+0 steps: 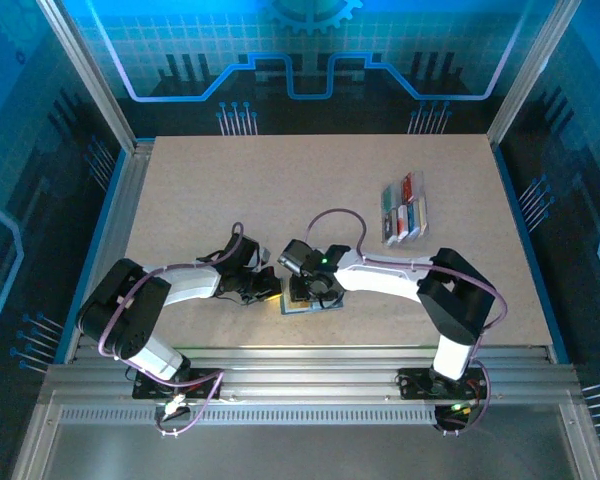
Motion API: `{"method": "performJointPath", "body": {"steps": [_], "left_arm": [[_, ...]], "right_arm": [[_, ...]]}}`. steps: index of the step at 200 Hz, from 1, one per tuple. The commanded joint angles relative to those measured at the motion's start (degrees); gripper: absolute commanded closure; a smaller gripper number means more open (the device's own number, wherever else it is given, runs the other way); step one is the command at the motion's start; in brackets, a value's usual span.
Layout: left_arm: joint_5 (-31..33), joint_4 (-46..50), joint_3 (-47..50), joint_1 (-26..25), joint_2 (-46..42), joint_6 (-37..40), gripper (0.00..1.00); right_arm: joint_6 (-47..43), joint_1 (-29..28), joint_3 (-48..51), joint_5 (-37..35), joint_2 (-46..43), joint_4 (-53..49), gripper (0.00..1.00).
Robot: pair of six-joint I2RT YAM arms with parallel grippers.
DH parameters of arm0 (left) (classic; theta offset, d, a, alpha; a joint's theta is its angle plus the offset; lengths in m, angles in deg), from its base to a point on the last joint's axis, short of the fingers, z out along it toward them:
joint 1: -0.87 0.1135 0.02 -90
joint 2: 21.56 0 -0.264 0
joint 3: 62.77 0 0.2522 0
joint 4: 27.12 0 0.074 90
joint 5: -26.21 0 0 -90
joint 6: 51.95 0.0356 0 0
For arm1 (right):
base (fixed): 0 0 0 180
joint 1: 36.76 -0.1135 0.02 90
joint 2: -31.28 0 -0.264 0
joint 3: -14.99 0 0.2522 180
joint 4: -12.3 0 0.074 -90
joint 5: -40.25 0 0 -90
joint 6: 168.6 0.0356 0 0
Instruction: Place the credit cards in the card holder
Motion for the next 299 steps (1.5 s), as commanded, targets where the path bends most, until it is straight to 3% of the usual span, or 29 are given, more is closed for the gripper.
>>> {"method": "performJointPath", "body": {"steps": [1, 18, 60, 100, 133, 167, 201, 220, 253, 299], "left_arm": [[2.7, 6.2, 0.7, -1.3, 3.6, 0.6, 0.98], [2.6, 6.4, 0.3, -1.3, 3.9, 0.8, 0.98], [2.6, 6.5, 0.2, -1.3, 3.6, 0.8, 0.98], [2.5, 6.6, 0.1, -1.3, 3.6, 0.9, 0.98], [2.8, 7.0, -0.1, -1.4, 4.3, 1.9, 0.98], [2.8, 6.3, -0.1, -1.4, 5.6, 2.1, 0.98], [2.8, 5.3, 0.1, -1.4, 7.0, 2.0, 0.98], [2.7, 4.7, 0.1, -1.4, 7.6, 1.9, 0.98], [2.2, 3.6, 0.2, -1.4, 8.4, 1.4, 0.98], [2.2, 3.8, 0.1, -1.5, 8.1, 1.5, 0.98]], "right_arm": [[-4.7, 0.4, -1.5, -6.3, -4.0, -8.1, 0.42], [-5.3, 1.6, -0.1, -10.0, -5.4, -10.5, 0.41], [-8.9, 8.6, 6.5, -8.9, -7.3, -7.7, 0.54], [-10.5, 15.7, 13.5, 5.9, -8.2, 5.0, 0.46], [-9.9, 19.1, 15.7, 17.7, -7.2, 13.5, 0.45], [-8.3, 19.4, 17.5, 27.8, -6.2, 21.2, 0.51], [-6.5, 20.5, 19.0, 33.4, -8.4, 25.6, 0.59], [-6.8, 20.6, 19.0, 32.6, -10.4, 24.4, 0.68], [-10.1, 19.6, 16.9, 29.0, -13.7, 19.1, 0.74], [-12.6, 17.3, 13.4, 27.8, -13.5, 16.4, 0.94]]}}
